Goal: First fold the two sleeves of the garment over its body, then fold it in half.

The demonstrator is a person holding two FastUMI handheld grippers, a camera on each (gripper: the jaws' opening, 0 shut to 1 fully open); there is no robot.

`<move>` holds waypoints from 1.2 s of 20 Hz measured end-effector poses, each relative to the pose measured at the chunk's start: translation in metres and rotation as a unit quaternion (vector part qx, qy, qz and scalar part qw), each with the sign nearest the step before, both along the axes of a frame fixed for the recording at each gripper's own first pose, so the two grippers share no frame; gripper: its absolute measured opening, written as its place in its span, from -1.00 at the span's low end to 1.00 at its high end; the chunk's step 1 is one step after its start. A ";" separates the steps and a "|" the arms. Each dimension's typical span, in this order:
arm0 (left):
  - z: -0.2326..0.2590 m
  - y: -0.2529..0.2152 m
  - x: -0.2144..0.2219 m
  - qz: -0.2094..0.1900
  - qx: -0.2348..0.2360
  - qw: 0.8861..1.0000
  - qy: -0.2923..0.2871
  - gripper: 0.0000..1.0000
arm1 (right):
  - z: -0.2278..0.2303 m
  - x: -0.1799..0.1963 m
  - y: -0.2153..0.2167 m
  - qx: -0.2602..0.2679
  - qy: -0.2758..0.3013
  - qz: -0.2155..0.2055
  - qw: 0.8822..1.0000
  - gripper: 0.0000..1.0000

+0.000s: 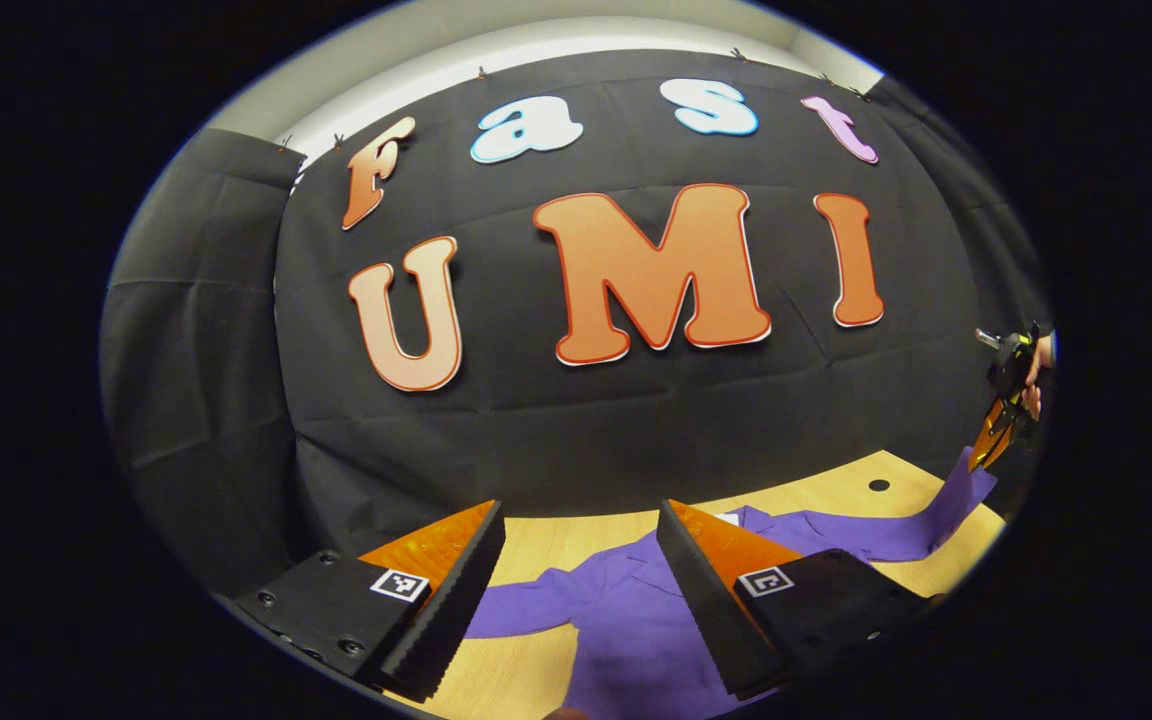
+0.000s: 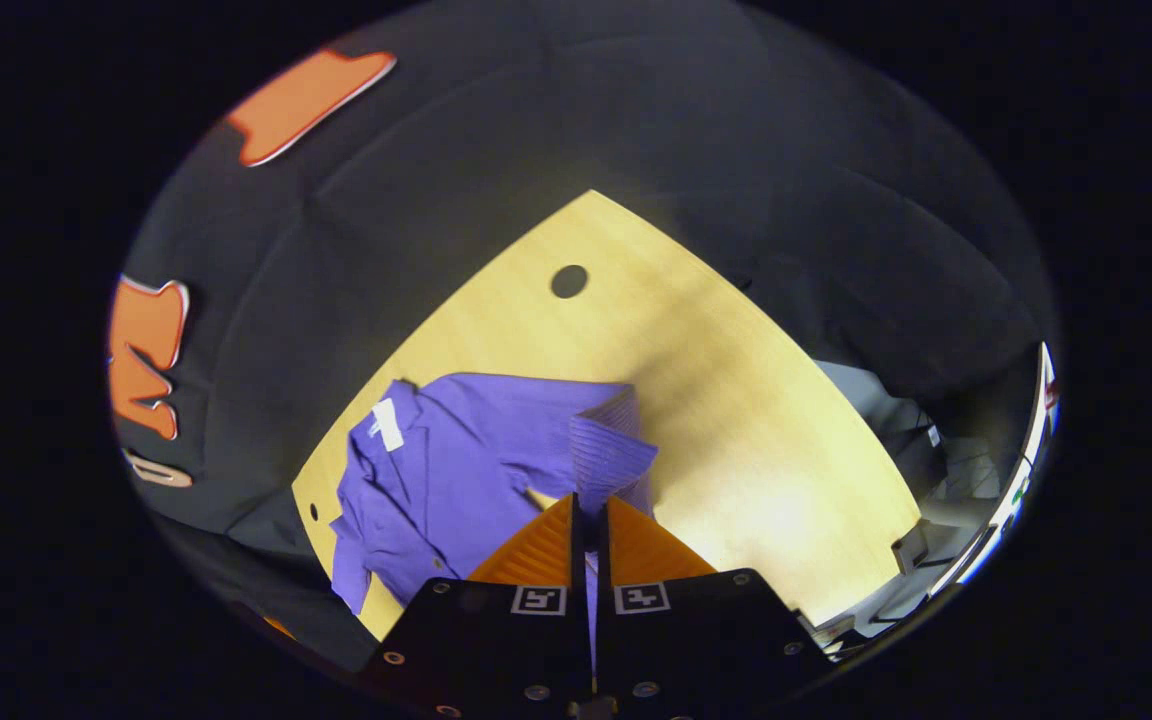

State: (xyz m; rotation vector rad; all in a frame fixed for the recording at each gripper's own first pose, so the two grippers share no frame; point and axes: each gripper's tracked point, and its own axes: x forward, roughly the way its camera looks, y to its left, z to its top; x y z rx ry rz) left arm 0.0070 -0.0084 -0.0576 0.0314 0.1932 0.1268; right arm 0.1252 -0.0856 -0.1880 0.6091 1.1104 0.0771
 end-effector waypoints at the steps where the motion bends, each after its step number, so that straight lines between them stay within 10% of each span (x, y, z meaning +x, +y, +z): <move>1: -0.003 0.009 -0.002 0.004 -0.003 1.000 0.003 0.93 | 0.012 -0.001 0.015 -0.001 -0.009 0.012 1.000 -0.94; 24: -0.078 0.223 -0.061 0.118 -0.022 0.991 0.053 0.93 | 0.125 -0.059 0.388 0.019 -0.090 0.262 0.961 -0.74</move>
